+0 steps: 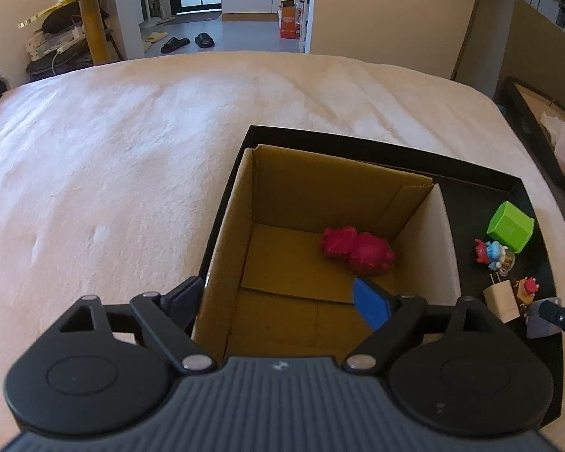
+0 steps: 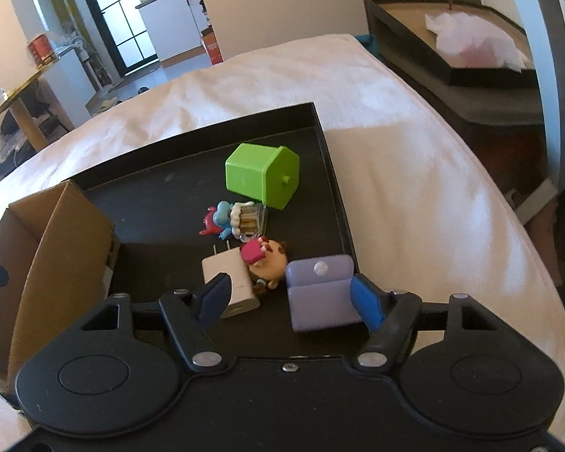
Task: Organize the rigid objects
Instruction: 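Close the right gripper on the lavender toy sofa, then carry the lavender sofa into the box with the right gripper while the left gripper clamps the box wall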
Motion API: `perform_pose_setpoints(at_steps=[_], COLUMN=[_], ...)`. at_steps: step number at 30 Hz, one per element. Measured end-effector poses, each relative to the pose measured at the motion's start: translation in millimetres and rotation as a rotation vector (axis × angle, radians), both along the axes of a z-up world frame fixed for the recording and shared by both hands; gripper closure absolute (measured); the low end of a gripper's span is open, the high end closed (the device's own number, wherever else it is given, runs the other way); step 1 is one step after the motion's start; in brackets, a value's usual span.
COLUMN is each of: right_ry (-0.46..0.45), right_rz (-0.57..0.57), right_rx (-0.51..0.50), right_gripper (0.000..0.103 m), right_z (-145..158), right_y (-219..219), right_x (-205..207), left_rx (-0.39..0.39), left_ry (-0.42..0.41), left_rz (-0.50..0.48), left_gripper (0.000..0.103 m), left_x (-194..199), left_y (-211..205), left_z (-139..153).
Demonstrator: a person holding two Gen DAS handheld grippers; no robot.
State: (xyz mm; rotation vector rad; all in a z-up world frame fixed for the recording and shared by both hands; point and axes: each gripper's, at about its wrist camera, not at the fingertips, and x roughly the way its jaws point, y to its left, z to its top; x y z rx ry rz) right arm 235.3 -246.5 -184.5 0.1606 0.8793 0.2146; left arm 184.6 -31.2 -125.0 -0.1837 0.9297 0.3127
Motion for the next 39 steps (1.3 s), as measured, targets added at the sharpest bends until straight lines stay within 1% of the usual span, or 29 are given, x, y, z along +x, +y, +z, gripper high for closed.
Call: perform_pose_setpoints(at_steps=[2,3,5,6,8,10,12,16,19,22,25,27,29,34,39], right_ry=[-0.003,0.006,-0.008,-0.014,-0.014,0.004,0.009,-0.002,0.039,0.045,0.044,0.042,0.049,0.022,-0.001], right_rz=[0.011,0.007,0.004,0.007,0.026,0.04,0.065,0.083,0.112,0.124,0.107,0.11,0.122,0.156,0.187], right_rx=[-0.028,-0.032,-0.035,-0.043,-0.058,-0.026,-0.023,-0.046,-0.096,-0.112,-0.1,-0.104,-0.095,-0.1,-0.115], right_gripper=[0.034,0.035,0.036,0.039,0.057,0.059,0.061,0.059,0.058,0.059,0.06,0.06,0.06,0.06,0.06], right_z=[-4,-7,-7,-7,-6,-7,-6,-7,-13,-12,-6,-2,3,19,34], right_y=[1,1,-1,0,2,1,4,10,18,20,18,19,22,32,44], right_x=[4,6,7,7,7,6,5,3,8,8,6,4,2,-4,-6], left_rx=[0.006,0.005,0.014,0.023,0.034,0.041,0.044,0.043,0.038,0.039,0.032,0.013,-0.004,-0.026,-0.04], left_ry=[0.006,0.008,0.008,0.01,0.019,0.026,0.029,0.034,0.032,0.026,0.022,0.017,0.008,-0.001,-0.005], left_rz=[0.005,0.006,0.015,0.019,0.027,0.039,0.051,0.06,0.057,0.049,0.048,0.052,0.058,0.068,0.058], left_gripper=[0.016,0.016,0.016,0.016,0.016,0.016,0.016,0.016,0.016,0.016,0.016,0.016,0.016,0.016,0.016], left_x=[1,1,0,-1,-2,-5,-8,-12,-13,-14,-14,-15,-17,-20,-24], left_y=[-1,-1,0,0,2,5,8,11,11,13,17,20,22,25,27], left_z=[0,0,2,2,1,1,1,0,1,2,2,2,3,3,2])
